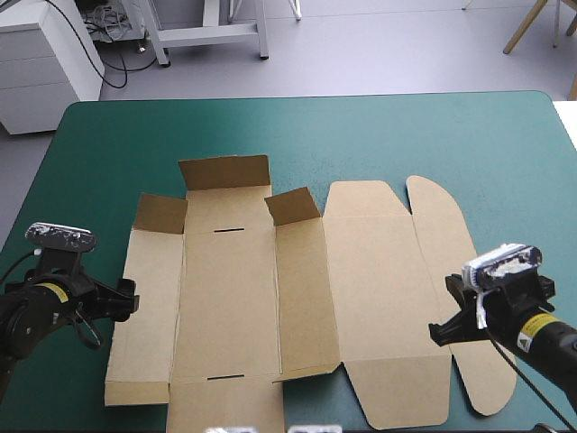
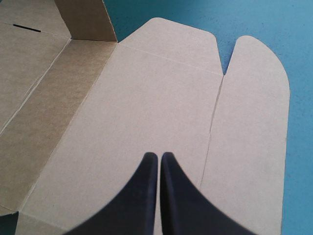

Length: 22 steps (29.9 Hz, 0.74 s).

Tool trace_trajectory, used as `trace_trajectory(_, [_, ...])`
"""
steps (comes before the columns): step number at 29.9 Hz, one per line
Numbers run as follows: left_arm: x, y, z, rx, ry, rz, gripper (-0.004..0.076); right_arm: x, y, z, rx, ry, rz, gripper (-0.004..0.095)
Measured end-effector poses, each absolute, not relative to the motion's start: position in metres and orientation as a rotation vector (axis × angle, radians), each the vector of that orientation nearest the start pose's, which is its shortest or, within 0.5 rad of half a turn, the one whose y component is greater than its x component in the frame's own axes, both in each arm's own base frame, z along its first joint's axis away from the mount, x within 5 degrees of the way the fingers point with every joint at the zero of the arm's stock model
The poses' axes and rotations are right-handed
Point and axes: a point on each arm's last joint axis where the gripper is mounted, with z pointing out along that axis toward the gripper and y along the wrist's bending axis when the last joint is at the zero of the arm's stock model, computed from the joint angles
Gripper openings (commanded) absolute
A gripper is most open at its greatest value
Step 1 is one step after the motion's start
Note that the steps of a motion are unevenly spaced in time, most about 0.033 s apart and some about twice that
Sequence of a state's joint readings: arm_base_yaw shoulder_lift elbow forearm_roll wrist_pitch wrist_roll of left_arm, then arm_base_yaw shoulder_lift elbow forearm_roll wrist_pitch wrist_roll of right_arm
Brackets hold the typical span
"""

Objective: Fold the box

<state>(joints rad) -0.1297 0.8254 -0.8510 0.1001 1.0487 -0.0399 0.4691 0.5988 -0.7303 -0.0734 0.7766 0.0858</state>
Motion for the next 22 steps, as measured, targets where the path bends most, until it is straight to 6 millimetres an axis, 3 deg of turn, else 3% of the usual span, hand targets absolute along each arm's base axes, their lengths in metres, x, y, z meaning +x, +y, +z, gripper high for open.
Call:
trace_trajectory(9, [0.151, 0.004, 0.318, 0.023, 2.66, 0.058, 0.0699, 0.072, 0.03, 0.333, -0.416, 2.035, 0.244, -0.0004])
trace_trajectory(16, [0.165, 0.034, 0.298, -0.202, 2.769, -0.28, 0.0699, 0.069, 0.028, 0.333, -0.416, 2.037, 0.243, -0.0004])
trace_trajectory(22, [0.182, 0.055, 0.273, -0.29, 2.771, -0.554, 0.0699, 0.069, 0.028, 0.333, -0.416, 2.037, 0.243, -0.0004])
